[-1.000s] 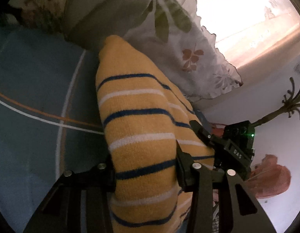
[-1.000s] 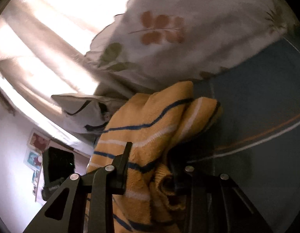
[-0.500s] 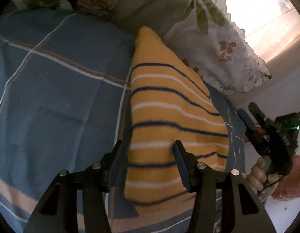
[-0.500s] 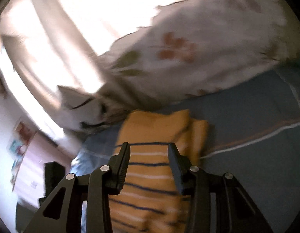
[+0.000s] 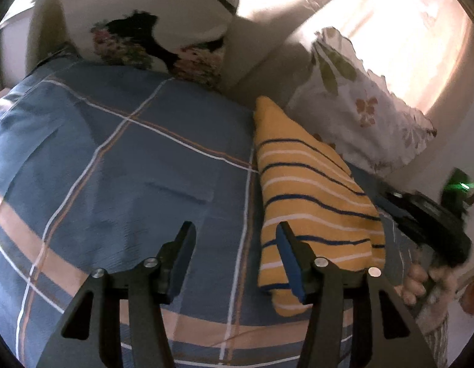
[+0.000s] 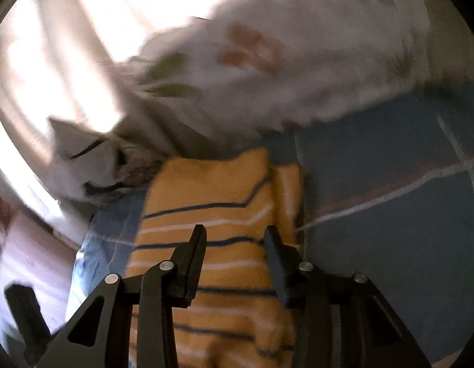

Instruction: Fold small clothes

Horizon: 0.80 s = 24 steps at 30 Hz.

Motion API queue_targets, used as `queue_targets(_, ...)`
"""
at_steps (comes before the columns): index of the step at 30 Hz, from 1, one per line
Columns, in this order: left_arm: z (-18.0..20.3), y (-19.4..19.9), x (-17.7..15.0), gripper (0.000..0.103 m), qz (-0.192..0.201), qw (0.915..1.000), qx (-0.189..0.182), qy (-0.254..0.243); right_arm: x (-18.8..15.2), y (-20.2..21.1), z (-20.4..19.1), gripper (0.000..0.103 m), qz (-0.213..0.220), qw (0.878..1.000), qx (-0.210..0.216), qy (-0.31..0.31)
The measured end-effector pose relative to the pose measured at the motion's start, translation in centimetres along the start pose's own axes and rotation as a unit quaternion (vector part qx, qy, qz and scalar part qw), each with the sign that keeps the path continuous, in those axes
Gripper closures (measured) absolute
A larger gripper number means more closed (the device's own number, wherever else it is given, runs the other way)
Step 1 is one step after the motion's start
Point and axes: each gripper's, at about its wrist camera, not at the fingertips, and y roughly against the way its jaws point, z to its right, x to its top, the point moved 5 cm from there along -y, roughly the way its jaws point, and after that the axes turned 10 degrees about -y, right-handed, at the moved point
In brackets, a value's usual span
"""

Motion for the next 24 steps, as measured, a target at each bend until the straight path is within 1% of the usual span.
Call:
queue_targets(1,-0.3,0.3,-0.1,0.049,0.004,1.0000,0.002,0.006,-0.4,0.2,-1.3,0.059,-0.004,1.000,0.017,0.013)
queue_targets(2,-0.8,0.7,-0.4,0.049,0.008,0.9999,0.005,0.011,-1.3,0.6,-3.5,0.060,-0.016,0.998,0.046,0.038)
queue_targets(4,-1.3,1.4,-0.6,0.050,0.013,0.9996,0.012,0.021,-2.8,-0.2,-6.9,0.064,-0.041,0.993,0.078,0.073)
queue_targets(5,-1.7,1.7,-0.7,0.050,0.016,0.9995,0.015,0.025,-4.3,-0.9,-8.7,0.067,-0.069,0.988,0.097,0.097)
queue_targets(6,-2.0,2.2,-0.7,0.050,0.020,0.9992,0.019,0.028,-5.1,-1.5,-9.5,0.069,-0.085,0.985,0.102,0.108)
queue_targets(7,-2.1,2.6,-0.7,0.050,0.025,0.9990,0.024,0.029,-6.2,-2.5,-10.5,0.069,-0.104,0.982,0.100,0.124)
queue_targets(8,-2.3,3.0,-0.7,0.050,0.031,0.9986,0.031,0.029,-7.3,-3.9,-11.2,0.069,-0.119,0.979,0.086,0.143)
queue_targets(10,-2.5,4.0,-0.7,0.049,0.043,0.9978,0.043,0.025,-8.2,-6.2,-11.5,0.069,-0.142,0.976,0.059,0.156)
queue_targets(11,-2.5,4.5,-0.7,0.049,0.047,0.9975,0.048,0.022,-8.2,-8.4,-11.3,0.069,-0.153,0.977,0.041,0.145)
queue_targets(13,-2.3,5.1,-0.8,0.049,0.055,0.9971,0.050,0.016,-7.8,-10.9,-10.4,0.070,-0.157,0.980,0.017,0.118)
queue_targets(14,-2.2,5.5,-0.8,0.049,0.060,0.9968,0.052,0.011,-7.5,-12.5,-9.4,0.070,-0.174,0.981,0.015,0.086)
queue_targets(15,-2.1,5.7,-0.8,0.048,0.062,0.9967,0.053,0.006,-7.4,-13.2,-9.0,0.070,-0.182,0.981,0.023,0.068)
queue_targets(17,-2.1,6.3,-0.9,0.046,0.067,0.9963,0.053,-0.001,-7.0,-12.7,-8.8,0.070,-0.176,0.982,0.044,0.048)
queue_targets(19,-2.3,7.0,-1.0,0.043,0.078,0.9955,0.055,-0.004,-6.8,-10.6,-9.1,0.069,-0.161,0.983,0.070,0.045)
queue_targets(20,-2.5,7.3,-1.0,0.042,0.083,0.9949,0.057,-0.005,-6.8,-9.0,-9.1,0.068,-0.146,0.985,0.080,0.050)
queue_targets(22,-2.7,7.6,-1.0,0.042,0.092,0.9938,0.061,-0.008,-6.8,-6.8,-8.3,0.059,-0.126,0.987,0.083,0.048)
queue_targets(24,-2.9,7.8,-1.1,0.042,0.099,0.9931,0.062,-0.009,-6.7,-4.5,-6.0,0.058,-0.102,0.991,0.090,0.017)
